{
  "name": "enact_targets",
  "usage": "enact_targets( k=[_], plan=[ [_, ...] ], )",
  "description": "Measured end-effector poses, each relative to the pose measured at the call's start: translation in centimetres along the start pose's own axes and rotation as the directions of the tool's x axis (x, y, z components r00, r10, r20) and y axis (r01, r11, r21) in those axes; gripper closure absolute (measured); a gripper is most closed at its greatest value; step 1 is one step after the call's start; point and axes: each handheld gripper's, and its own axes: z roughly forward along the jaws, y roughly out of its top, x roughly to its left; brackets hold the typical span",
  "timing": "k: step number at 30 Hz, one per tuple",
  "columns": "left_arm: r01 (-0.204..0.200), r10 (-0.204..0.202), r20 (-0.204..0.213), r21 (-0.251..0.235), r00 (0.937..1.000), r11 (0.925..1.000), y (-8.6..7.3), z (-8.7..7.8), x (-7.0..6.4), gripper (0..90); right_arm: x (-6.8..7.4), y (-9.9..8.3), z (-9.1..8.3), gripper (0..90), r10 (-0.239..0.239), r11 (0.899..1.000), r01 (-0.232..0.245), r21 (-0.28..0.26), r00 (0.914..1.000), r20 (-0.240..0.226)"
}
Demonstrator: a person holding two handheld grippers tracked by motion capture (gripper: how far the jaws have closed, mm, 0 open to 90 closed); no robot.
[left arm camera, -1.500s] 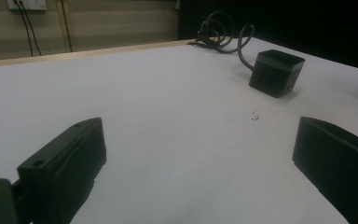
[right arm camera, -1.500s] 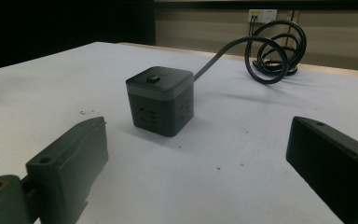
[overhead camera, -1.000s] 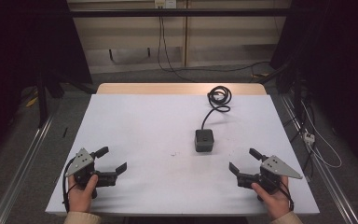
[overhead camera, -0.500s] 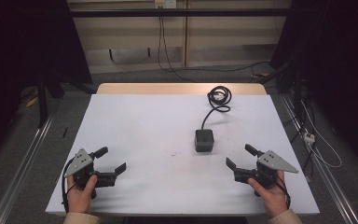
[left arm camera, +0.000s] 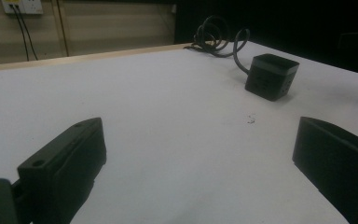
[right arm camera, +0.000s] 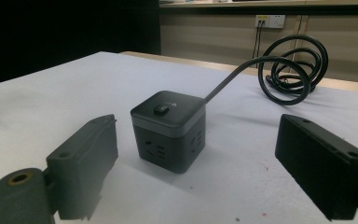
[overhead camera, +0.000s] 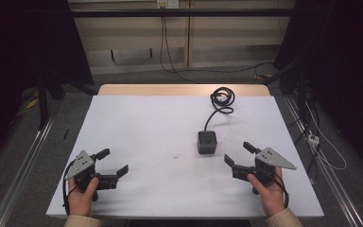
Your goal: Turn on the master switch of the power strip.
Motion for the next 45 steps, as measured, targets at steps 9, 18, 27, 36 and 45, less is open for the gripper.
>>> enact_targets(
  k=[9, 18, 27, 36, 45],
  plan=[
    [0.003, -0.003, 0.011, -0.006, 0.9999, 1.0000, 0.0, 0.0, 0.1, 2.4, 0.4, 0.3, 0.9, 9.4, -0.009, 1.000, 0.009, 0.006, 0.9999, -0.010],
    [0.002, -0.002, 0.013, -0.006, 0.9999, 1.0000, 0.0, 0.0, 0.1, 2.4, 0.6, 0.6, 1.7, 8.9, -0.014, 1.000, 0.014, 0.007, 0.9999, -0.007],
    [0.006, -0.005, 0.010, -0.011, 0.9999, 0.9999, 0.0, 0.0, 0.1, 2.3, 0.6, 0.8, 2.3, 9.1, -0.008, 1.000, 0.008, 0.009, 1.0000, -0.001],
    [0.006, -0.006, 0.010, -0.010, 0.9999, 0.9999, 0.0, 0.0, 0.1, 2.3, 0.6, 1.0, 3.1, 9.2, -0.005, 1.000, 0.005, 0.027, 1.0000, -0.005],
    [0.004, -0.004, 0.013, -0.011, 0.9999, 0.9999, 0.0, 0.1, 0.0, 2.3, 0.8, 1.1, 3.7, 10.1, -0.021, 0.999, 0.022, 0.045, 0.9997, -0.015]
  ],
)
